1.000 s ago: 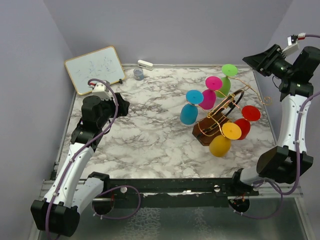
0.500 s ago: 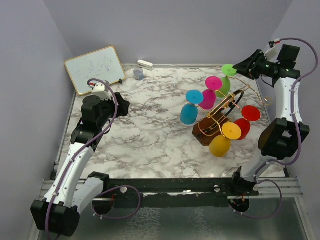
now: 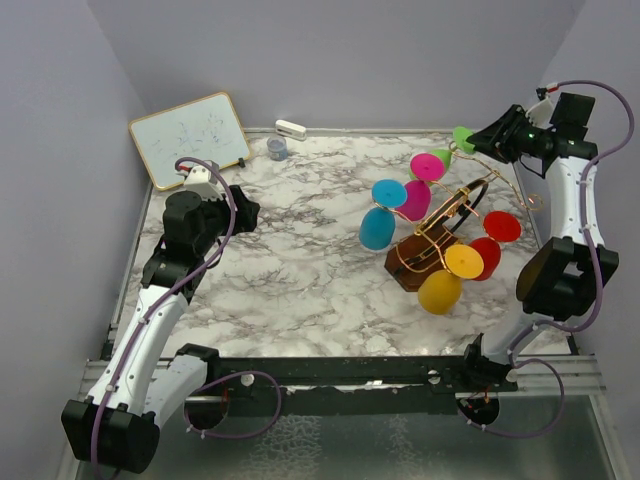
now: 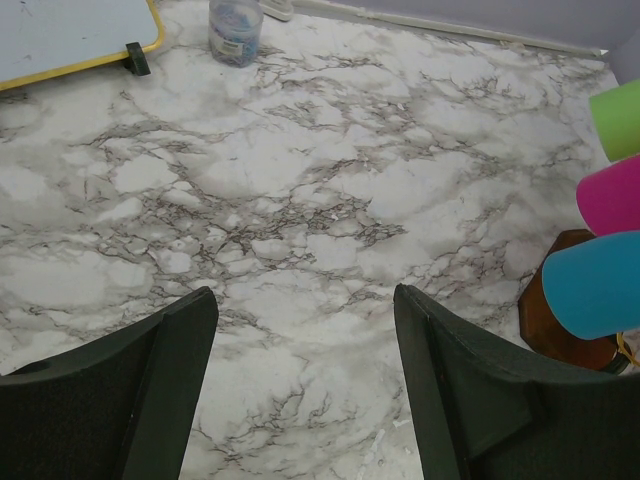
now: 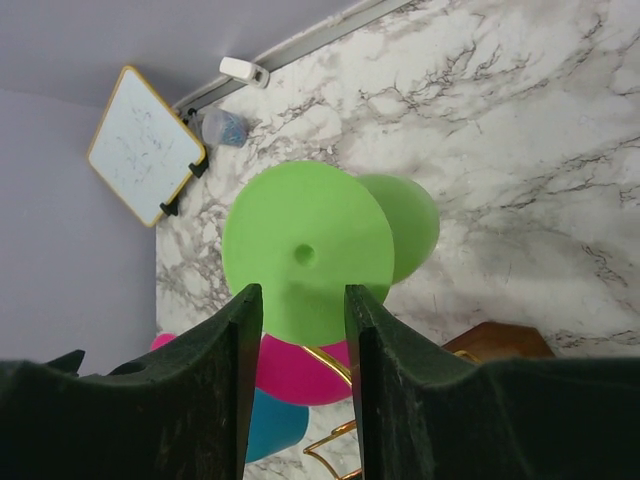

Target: Take the wine glass off the wine glass rack

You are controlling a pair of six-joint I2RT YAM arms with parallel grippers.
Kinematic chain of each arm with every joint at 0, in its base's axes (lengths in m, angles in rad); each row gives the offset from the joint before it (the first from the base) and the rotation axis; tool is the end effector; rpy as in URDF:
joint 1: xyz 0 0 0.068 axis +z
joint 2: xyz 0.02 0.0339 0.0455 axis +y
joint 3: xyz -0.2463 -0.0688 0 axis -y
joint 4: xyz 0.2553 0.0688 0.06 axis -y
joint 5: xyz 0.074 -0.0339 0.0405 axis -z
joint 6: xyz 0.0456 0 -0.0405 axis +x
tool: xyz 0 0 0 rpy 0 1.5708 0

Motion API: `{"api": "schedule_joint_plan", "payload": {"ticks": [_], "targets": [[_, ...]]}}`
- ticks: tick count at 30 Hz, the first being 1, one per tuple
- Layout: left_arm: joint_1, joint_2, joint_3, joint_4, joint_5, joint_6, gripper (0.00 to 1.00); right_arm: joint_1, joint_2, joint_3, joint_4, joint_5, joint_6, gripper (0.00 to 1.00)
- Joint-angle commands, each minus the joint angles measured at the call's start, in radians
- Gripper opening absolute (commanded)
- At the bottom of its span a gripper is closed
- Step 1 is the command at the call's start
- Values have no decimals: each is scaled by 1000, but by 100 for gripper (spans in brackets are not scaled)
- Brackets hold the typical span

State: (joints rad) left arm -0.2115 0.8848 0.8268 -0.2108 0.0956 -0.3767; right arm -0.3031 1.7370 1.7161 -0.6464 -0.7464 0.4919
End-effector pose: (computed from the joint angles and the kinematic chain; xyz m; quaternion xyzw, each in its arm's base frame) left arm 0.2312 -0.0541 0.3175 -0.0367 0.7943 -0.2118 0.5683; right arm 0.3926 -0.0903 0.3445 0.1776 0.8341 0.3649 0.3738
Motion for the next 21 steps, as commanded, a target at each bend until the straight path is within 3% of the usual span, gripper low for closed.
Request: {"api": "schedule_joint_plan", "payload": {"ticks": [1, 11, 21], "targets": [[-2, 3, -8, 18, 1, -8, 74, -3, -52, -20, 36, 43, -3, 38], [-2, 11, -8, 21, 4, -8, 74, -4, -89, -16, 36, 74, 0, 37], [-3, 13, -8, 21, 7, -8, 74, -4, -131, -15, 6, 212, -2, 37]]}}
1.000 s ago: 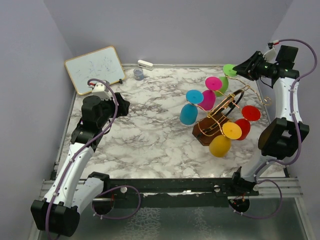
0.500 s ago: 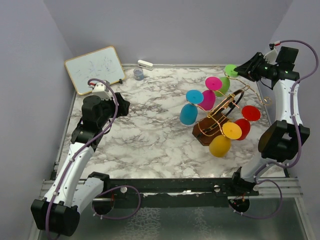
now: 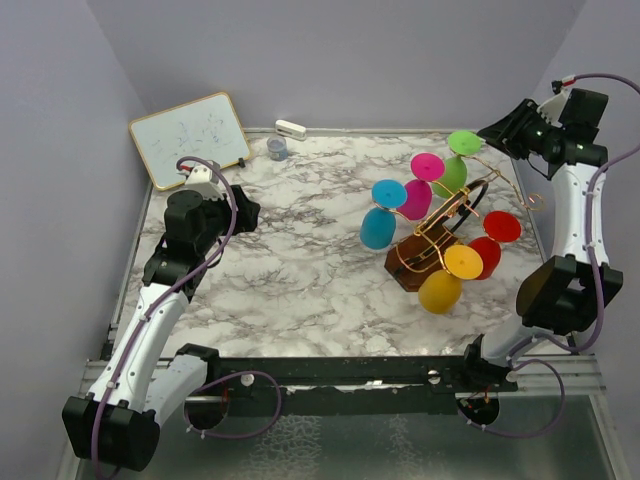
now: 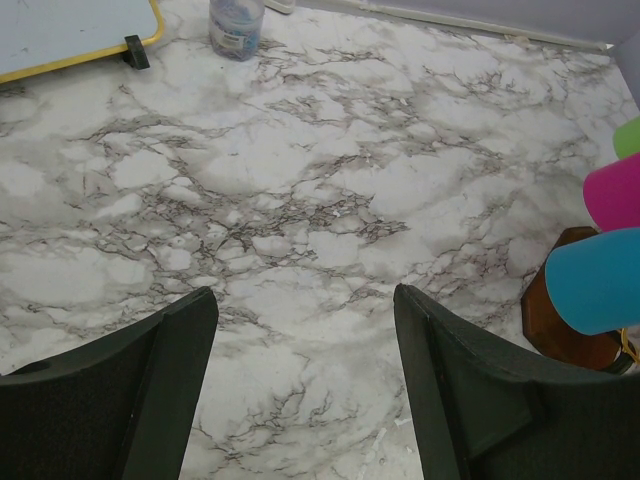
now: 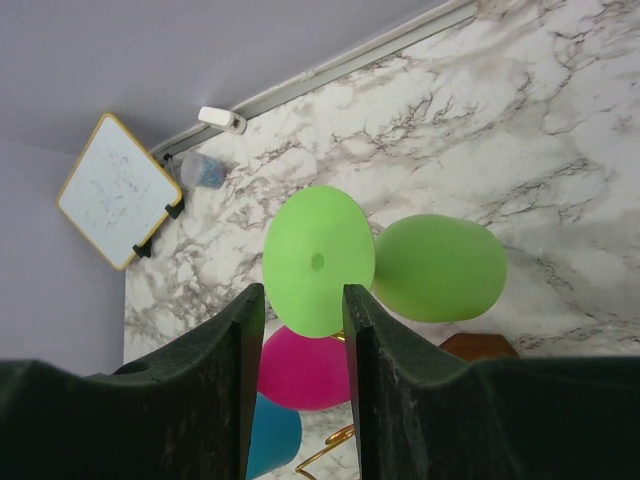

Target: Take the wine glass off the wine glass rack

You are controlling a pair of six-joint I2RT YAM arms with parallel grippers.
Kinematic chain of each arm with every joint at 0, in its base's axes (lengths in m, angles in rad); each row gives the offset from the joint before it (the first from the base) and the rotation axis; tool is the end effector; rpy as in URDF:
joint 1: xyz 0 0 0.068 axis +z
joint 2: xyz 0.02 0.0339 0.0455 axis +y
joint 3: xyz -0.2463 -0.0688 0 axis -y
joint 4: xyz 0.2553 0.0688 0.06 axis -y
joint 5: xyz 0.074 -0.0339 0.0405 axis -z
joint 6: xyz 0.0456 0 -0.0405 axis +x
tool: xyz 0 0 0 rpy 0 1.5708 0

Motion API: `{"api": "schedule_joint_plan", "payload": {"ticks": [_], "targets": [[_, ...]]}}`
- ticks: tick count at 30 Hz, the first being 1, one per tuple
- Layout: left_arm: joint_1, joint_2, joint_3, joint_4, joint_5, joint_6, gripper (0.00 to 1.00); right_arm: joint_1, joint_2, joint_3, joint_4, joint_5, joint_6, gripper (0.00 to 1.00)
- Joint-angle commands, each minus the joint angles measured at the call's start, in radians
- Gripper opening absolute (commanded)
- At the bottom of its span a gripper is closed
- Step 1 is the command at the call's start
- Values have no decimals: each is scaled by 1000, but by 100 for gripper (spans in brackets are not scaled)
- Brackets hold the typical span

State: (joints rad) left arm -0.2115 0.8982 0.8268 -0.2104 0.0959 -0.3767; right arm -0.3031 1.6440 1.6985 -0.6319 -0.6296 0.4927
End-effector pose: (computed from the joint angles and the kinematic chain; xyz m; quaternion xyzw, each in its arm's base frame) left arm 0.2339 -0.0547 0.3146 -0.0372 0.7981 -0.2106 0.5632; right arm 0.3731 -0.0886 0.3724 0.1879 0.8278 0.3139 0.4253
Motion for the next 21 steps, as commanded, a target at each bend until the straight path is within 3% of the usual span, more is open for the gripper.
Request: {"api": "schedule_joint_plan", "payload": {"ticks": [1, 21], "targets": [[-3, -1, -8, 21, 7, -8, 74, -4, -31, 7, -17, 102, -3, 37], [-2, 2, -8, 22, 8, -11, 74, -4, 59, -22, 40, 31, 7, 37]]}}
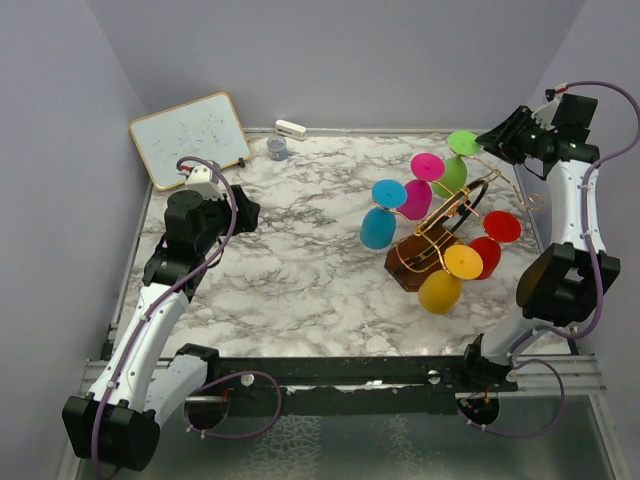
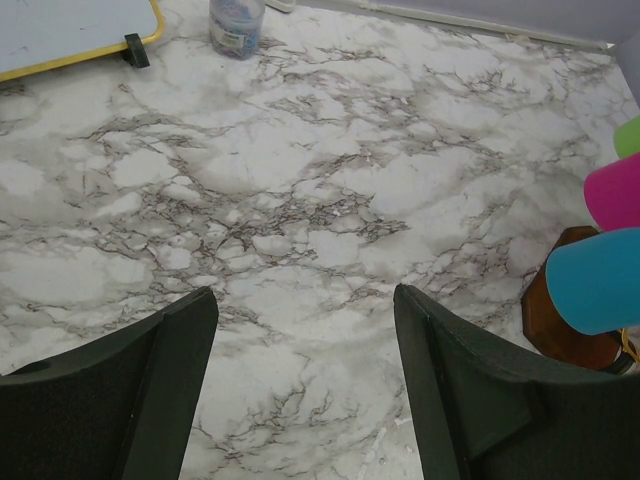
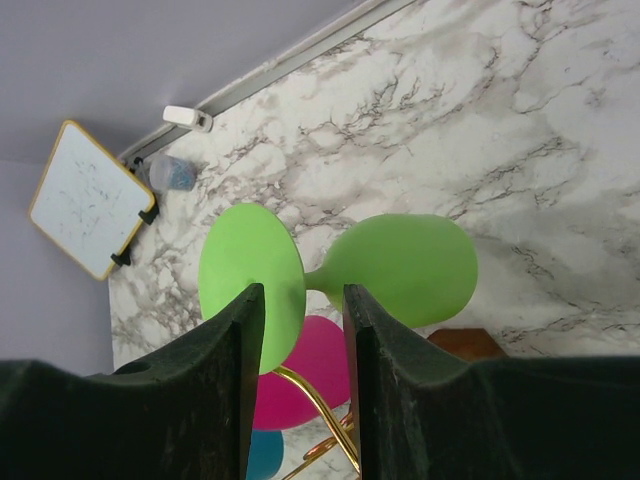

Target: Take the wine glass off the wine glass rack

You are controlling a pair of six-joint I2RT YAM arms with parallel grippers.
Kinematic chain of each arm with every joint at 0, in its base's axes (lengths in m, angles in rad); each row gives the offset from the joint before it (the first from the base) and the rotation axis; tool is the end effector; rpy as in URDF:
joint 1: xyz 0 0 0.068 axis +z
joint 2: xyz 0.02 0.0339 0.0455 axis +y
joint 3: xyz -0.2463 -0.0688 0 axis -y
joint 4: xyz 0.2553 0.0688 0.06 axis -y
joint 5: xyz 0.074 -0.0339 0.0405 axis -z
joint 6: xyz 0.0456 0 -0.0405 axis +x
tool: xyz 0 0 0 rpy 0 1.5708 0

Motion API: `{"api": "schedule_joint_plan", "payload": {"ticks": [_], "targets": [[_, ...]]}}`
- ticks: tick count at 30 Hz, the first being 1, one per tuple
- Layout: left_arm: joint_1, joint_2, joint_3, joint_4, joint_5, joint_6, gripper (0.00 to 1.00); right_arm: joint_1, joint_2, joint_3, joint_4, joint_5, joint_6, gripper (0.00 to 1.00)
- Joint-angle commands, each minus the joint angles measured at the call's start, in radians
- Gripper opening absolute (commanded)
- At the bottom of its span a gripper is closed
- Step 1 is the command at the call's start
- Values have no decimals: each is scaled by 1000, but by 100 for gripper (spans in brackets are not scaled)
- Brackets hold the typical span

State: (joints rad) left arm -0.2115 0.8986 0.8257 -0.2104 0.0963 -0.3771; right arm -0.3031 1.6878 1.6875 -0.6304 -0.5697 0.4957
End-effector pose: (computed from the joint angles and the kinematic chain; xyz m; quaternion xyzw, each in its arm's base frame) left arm 0.2340 -0.0547 0.3141 -0.0373 0.7986 -0.2107 0.5626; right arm 0.3842 -0.0944 0.3518 0.2155 0.8378 0.2912 0.4086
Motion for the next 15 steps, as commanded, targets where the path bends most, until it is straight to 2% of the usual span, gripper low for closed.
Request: {"api": "schedule_joint_plan", "payload": {"ticks": [1, 9, 15], "targets": [[-3, 2, -8, 23, 8, -10, 74, -4, 17, -13, 42, -37, 5, 37], [-3, 6, -8, 22, 8, -10, 74, -4, 28, -31, 89, -88, 21, 36], [-3, 7, -8, 22, 8, -10, 74, -3, 39, -44, 114, -120, 34, 30]]}}
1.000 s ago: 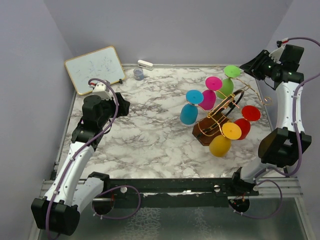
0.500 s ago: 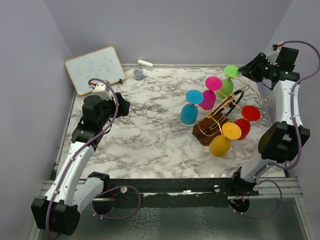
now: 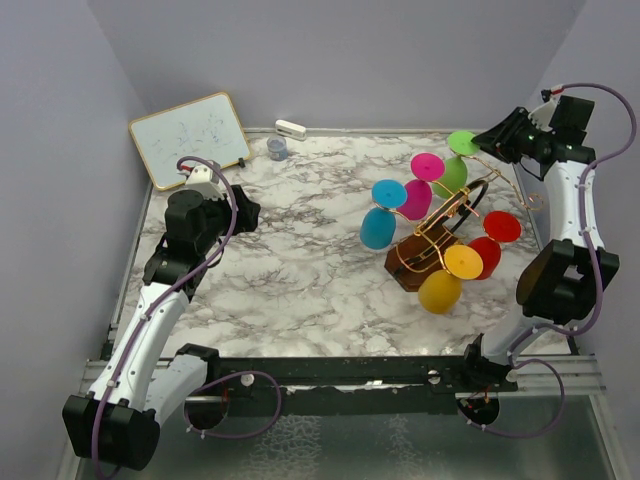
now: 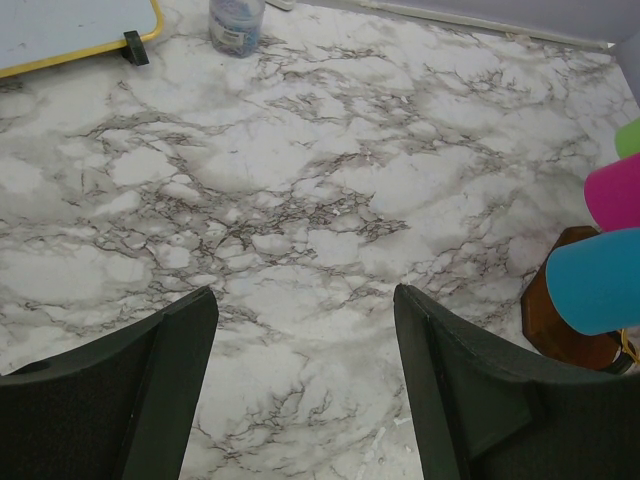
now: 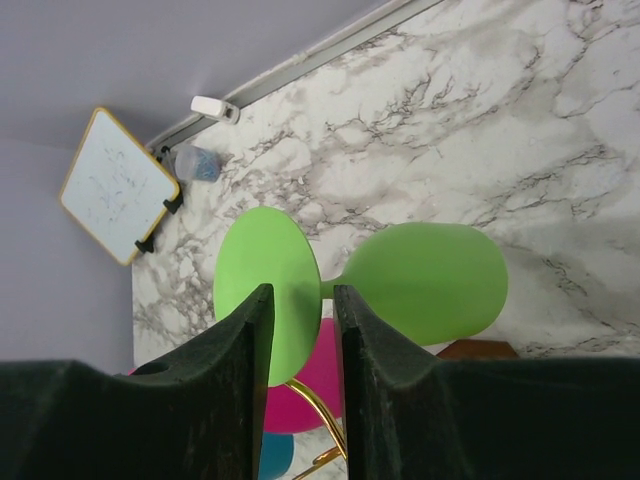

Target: Take the wine glass off the wine glass rack

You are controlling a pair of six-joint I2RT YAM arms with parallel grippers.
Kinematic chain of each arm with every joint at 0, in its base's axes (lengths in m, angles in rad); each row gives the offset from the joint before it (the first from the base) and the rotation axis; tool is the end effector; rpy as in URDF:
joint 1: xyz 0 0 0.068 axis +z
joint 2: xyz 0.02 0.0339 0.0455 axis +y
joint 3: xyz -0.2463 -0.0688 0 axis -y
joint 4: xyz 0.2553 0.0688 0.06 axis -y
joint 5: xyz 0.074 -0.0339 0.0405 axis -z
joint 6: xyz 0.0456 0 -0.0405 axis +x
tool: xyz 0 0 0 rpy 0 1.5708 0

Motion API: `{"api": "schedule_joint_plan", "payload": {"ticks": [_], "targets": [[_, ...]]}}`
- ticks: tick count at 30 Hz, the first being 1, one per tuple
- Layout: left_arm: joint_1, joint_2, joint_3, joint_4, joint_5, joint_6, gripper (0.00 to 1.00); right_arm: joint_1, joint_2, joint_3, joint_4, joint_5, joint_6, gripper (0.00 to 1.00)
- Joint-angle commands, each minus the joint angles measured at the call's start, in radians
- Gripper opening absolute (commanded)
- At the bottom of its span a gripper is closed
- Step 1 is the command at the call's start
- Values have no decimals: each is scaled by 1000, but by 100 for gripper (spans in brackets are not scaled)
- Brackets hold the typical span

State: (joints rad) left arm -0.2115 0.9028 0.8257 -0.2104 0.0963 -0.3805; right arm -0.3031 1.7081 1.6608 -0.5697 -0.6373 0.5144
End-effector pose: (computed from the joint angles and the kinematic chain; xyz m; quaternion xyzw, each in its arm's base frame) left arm 0.2348 -0.0549 0.3132 -0.0388 0.7998 -0.2113 0.5606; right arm 0.3916 -0.0940 0.3413 0.2034 0.8314 0.3227 0.4041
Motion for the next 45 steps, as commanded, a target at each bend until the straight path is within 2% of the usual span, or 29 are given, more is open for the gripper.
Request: {"api": "schedule_joint_plan", "payload": {"ticks": [1, 17, 36, 45], "targets": [[-3, 3, -7, 23, 8, -7, 74, -3, 19, -21, 58, -57, 17, 29], [-3, 4, -8, 23, 8, -10, 74, -4, -31, -60, 109, -71, 78, 1], [-2, 1, -8, 23, 14, -9, 74, -4, -73, -175, 349, -244, 284, 1], [-3, 2, -8, 26, 20, -12, 74, -4, -58, -167, 386, -275, 319, 1]]}}
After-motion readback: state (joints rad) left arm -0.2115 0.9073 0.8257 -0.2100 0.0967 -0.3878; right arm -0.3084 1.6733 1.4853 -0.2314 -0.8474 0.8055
